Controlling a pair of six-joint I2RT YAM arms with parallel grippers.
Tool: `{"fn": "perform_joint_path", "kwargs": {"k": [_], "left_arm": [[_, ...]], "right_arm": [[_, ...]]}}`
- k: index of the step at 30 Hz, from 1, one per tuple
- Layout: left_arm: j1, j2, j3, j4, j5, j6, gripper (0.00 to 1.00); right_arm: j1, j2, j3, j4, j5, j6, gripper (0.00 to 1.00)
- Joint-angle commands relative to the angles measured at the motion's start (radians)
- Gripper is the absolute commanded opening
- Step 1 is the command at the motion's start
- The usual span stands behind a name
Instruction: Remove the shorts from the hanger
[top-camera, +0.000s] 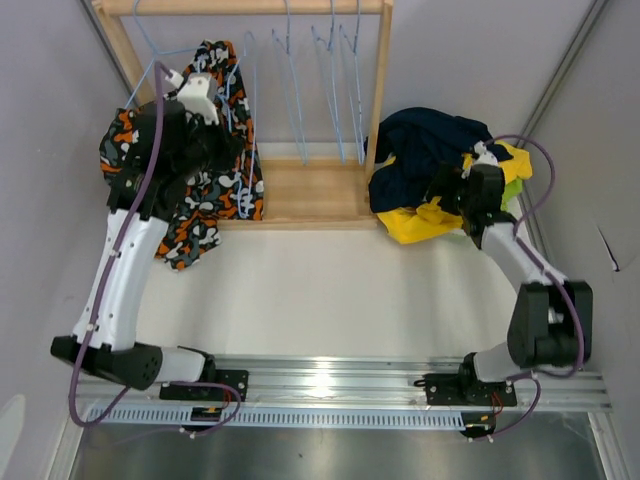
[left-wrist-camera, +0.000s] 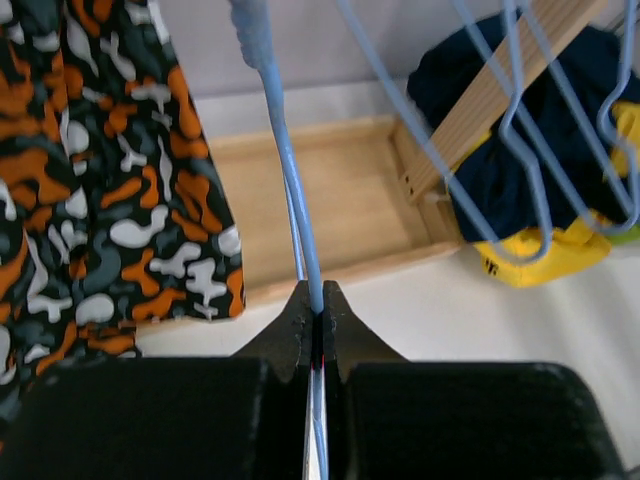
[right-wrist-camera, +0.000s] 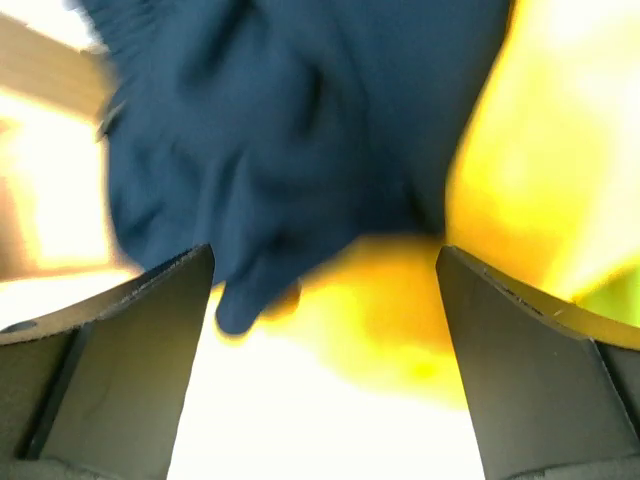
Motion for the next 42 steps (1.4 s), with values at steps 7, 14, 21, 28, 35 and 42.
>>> {"fn": "perform_joint_path", "kwargs": {"k": [7,14,21,28,35,42], "left_arm": [[0.005,0.408,0.652,-0.043,0.079,0.042,0.00],[0.003,0.616,0.824,0.062,0.140,-0.049,0.00],[0.003,0.765,0.934,0.157,0.155,-0.127,0.00],[-0.047,0.698,0.798,0.135,0.142,-0.079,0.00],[-0.052,0.485,0.684,0.033,0.057,0.013,0.60],[0.018,0.291,0.632,-0.005,-0.135,0.158,0.96]], "right_arm": [[0.051,-0.453,-0.357,0.198,-0.040,0.078,1.00],[0.129,-0.530,-0.422,0.175,-0.034,0.072,0.99],[0.164,-0.575,-0.443,0.158,-0.015,0.060,1.00],[0.163,-0.575,-0.458,0.153,-0.015,0.049,1.00],[0.175,-0.584,-0.448,0.146,-0.021,0.057,0.99],[0.212,-0.609,-0.426,0.092,-0.023,0.049,1.00]]}}
